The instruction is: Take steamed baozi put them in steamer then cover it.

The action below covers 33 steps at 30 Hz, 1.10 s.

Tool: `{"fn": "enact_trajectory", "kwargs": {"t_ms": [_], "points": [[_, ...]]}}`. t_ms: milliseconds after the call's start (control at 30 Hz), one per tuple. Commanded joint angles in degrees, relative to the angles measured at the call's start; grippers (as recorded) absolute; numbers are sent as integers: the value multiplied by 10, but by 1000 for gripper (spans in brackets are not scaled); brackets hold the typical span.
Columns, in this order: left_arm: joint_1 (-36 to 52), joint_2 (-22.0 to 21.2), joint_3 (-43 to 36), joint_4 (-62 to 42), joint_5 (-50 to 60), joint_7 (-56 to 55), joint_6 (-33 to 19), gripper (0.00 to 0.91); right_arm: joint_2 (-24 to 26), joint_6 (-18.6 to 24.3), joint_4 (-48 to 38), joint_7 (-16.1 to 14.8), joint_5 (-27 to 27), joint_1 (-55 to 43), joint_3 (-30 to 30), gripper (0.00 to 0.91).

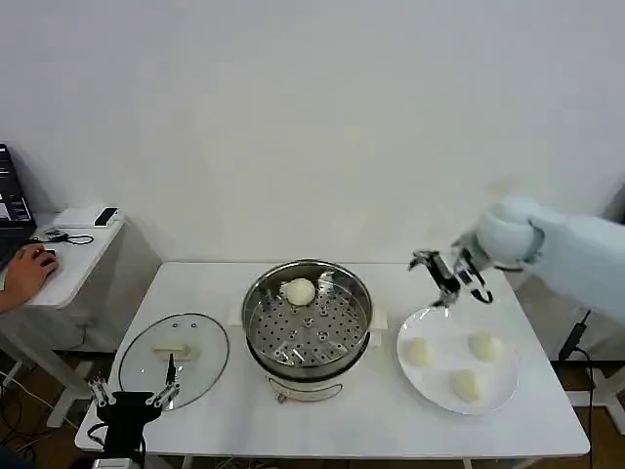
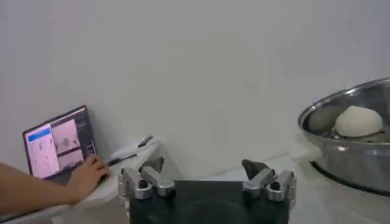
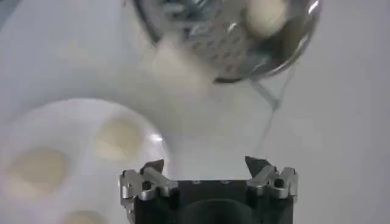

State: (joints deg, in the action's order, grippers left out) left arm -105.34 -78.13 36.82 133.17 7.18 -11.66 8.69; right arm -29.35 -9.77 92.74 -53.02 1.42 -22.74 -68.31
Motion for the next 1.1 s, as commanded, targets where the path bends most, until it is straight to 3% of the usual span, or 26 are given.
{"fn": "enact_trajectory", "kwargs": {"t_ms": [33, 267, 767, 1100], "points": [[4, 3, -3, -1, -4, 1, 1, 907, 40, -44, -3, 7, -30, 170, 91, 907], [-4, -3, -2, -1, 4, 1, 0, 907, -3, -44, -54, 5, -41, 231, 132, 907], [-3, -3, -1, -4, 10, 3, 0, 907, -100, -34, -139, 9, -52, 251, 152, 907], [-1, -2, 3, -7, 9, 3, 0, 907, -121, -38, -157, 2, -59, 253, 149, 887]]}}
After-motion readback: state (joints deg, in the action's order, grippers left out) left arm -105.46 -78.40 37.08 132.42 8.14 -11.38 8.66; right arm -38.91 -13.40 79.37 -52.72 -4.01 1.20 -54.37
